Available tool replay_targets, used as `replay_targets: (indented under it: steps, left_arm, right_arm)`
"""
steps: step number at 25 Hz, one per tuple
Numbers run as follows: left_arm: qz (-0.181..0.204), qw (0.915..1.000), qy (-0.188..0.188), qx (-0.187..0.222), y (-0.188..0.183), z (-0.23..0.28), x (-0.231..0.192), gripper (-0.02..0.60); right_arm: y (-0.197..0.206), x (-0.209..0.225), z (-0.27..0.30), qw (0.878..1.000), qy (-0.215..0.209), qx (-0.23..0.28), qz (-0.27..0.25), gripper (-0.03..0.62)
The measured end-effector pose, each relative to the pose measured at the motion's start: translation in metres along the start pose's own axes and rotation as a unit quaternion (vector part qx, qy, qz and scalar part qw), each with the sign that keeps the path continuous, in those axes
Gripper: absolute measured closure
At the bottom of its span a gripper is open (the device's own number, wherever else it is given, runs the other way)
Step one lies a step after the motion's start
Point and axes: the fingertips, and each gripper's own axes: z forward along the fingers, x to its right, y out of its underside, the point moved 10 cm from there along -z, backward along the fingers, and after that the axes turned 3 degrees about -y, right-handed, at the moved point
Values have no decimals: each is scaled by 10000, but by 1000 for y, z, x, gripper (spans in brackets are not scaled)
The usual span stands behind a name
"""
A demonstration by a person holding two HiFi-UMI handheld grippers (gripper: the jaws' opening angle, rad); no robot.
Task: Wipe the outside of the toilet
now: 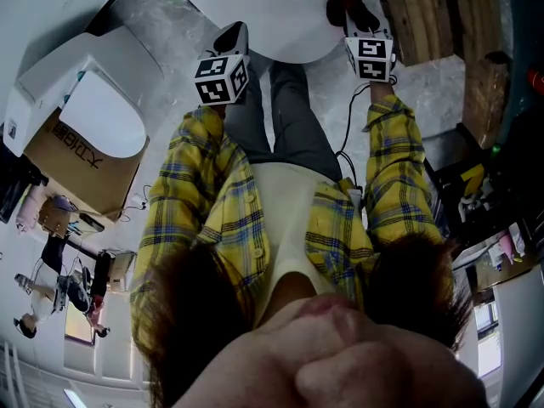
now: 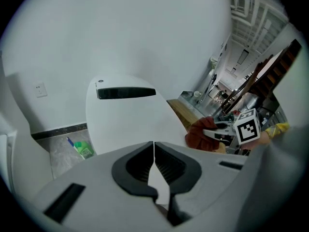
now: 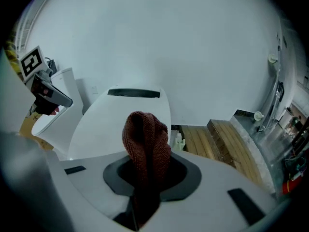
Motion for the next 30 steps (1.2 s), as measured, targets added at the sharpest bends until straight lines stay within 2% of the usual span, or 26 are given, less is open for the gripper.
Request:
replay_targets:
  steps: [5, 15, 22, 30]
  left_arm:
    - [-59, 9999, 33, 133, -9, -13, -2, 569]
    - [-266, 9984, 285, 416, -22, -55, -6, 569]
    - [-353, 9947, 316, 909, -45, -92, -11, 572]
    - [-54, 9900, 123, 1406, -70, -136, -11, 574]
  right_arm:
    - [-16, -17, -25, 9992, -49, 351, 165, 508]
    - [-54, -51, -56, 9969, -58, 741, 256, 508]
    - [-90, -69, -86, 9928, -47, 1155, 303, 508]
    - [-115, -87, -119, 9869, -177, 1533, 459, 508]
